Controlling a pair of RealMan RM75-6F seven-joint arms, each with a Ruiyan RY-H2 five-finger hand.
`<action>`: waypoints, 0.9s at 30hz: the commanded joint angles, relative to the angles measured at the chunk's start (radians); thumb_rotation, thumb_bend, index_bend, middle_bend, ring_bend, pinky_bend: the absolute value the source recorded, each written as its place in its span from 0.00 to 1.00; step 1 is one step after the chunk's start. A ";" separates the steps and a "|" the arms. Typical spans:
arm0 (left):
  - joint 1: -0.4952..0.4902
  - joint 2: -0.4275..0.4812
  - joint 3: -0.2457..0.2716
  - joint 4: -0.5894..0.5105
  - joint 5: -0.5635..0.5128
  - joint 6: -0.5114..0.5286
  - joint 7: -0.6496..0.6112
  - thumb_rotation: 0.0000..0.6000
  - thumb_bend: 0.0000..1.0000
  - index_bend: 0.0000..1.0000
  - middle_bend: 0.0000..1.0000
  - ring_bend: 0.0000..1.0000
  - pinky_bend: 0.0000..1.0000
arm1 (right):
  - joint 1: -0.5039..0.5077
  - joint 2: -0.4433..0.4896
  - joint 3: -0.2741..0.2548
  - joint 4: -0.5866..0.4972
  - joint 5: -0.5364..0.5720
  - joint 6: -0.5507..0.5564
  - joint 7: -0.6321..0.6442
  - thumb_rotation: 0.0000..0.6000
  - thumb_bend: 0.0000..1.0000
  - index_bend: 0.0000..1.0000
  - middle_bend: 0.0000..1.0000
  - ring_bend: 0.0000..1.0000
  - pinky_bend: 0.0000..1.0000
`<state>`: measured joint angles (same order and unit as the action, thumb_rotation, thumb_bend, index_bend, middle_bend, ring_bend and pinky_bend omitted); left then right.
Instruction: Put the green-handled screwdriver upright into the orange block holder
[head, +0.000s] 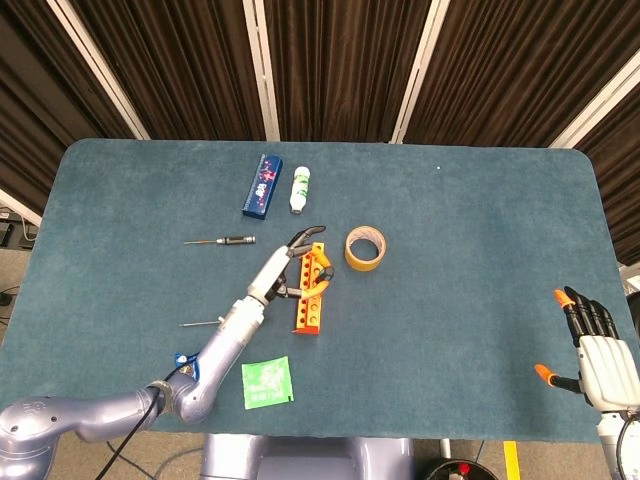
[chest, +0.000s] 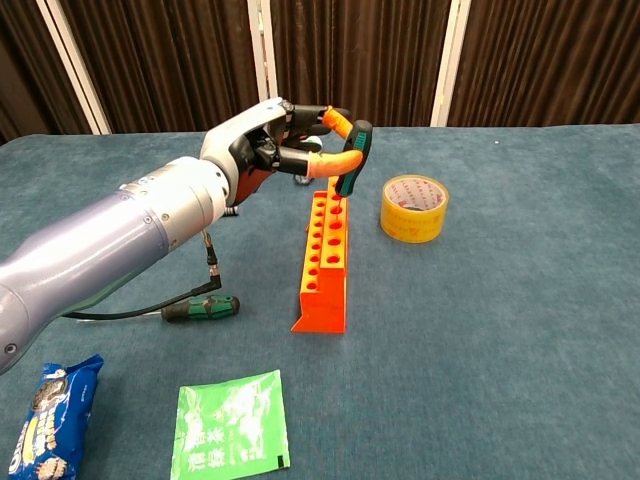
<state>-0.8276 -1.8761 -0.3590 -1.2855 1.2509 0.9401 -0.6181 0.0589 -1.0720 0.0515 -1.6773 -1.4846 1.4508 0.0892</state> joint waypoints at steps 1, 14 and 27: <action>0.001 -0.001 0.003 0.005 0.003 -0.001 -0.002 1.00 0.31 0.63 0.06 0.00 0.02 | 0.000 0.000 0.000 0.000 -0.001 0.000 0.000 1.00 0.06 0.00 0.00 0.00 0.00; 0.005 -0.001 0.017 0.022 0.013 -0.003 0.000 1.00 0.31 0.63 0.06 0.00 0.01 | 0.000 -0.001 0.000 0.003 -0.004 0.002 0.003 1.00 0.06 0.00 0.00 0.00 0.00; 0.017 -0.003 0.030 0.038 -0.001 0.002 0.049 1.00 0.28 0.59 0.03 0.00 0.00 | 0.000 -0.002 0.000 0.004 -0.006 0.006 0.002 1.00 0.06 0.00 0.00 0.00 0.00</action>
<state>-0.8116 -1.8807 -0.3308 -1.2481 1.2512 0.9430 -0.5724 0.0585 -1.0744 0.0518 -1.6732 -1.4907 1.4566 0.0912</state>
